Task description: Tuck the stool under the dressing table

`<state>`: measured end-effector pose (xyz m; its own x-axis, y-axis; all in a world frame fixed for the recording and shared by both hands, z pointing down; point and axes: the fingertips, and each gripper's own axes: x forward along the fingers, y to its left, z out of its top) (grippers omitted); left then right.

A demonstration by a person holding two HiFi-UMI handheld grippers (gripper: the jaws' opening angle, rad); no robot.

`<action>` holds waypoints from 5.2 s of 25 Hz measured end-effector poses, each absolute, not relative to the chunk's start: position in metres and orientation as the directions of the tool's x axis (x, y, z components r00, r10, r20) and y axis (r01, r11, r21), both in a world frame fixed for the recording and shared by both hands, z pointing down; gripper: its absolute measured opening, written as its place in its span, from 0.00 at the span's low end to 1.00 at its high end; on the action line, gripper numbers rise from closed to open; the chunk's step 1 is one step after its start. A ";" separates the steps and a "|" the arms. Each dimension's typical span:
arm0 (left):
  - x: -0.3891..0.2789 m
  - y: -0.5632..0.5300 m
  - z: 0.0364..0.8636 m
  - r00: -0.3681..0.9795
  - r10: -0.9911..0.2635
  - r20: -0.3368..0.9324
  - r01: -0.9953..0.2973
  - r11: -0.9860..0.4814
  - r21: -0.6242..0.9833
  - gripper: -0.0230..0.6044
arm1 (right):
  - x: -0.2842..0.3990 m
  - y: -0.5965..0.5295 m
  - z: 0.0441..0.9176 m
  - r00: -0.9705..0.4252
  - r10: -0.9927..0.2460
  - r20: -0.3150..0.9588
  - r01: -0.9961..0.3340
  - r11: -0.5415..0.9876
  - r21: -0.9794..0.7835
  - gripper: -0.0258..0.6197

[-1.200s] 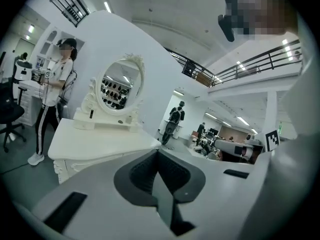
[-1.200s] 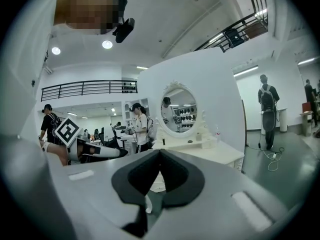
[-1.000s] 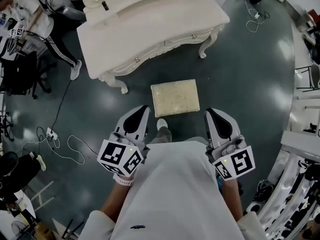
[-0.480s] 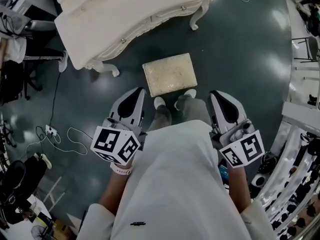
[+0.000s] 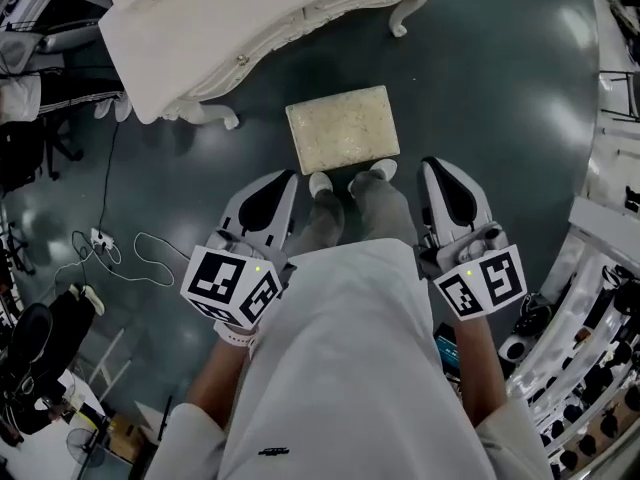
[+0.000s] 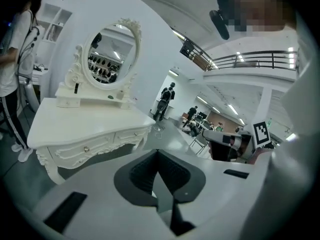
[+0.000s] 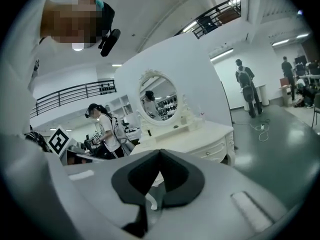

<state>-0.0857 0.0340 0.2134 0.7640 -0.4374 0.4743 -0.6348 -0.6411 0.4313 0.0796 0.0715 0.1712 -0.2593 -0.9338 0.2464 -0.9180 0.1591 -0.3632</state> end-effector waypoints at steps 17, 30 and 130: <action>-0.065 0.001 0.295 0.698 -0.439 0.565 -0.702 -0.575 0.420 0.05 | 0.087 0.031 0.291 -0.304 -0.878 0.369 -0.796 0.021 -0.605 0.15; -0.073 0.000 0.363 0.657 -0.444 0.610 -0.746 -0.502 0.438 0.05 | 0.094 0.016 0.395 -0.276 -0.847 0.454 -0.712 -0.137 -0.688 0.29; -0.061 -0.024 0.562 0.553 -0.381 0.741 -0.833 -0.285 0.475 0.05 | 0.097 -0.075 0.813 -0.173 -0.703 0.690 -0.308 -0.627 -0.716 0.58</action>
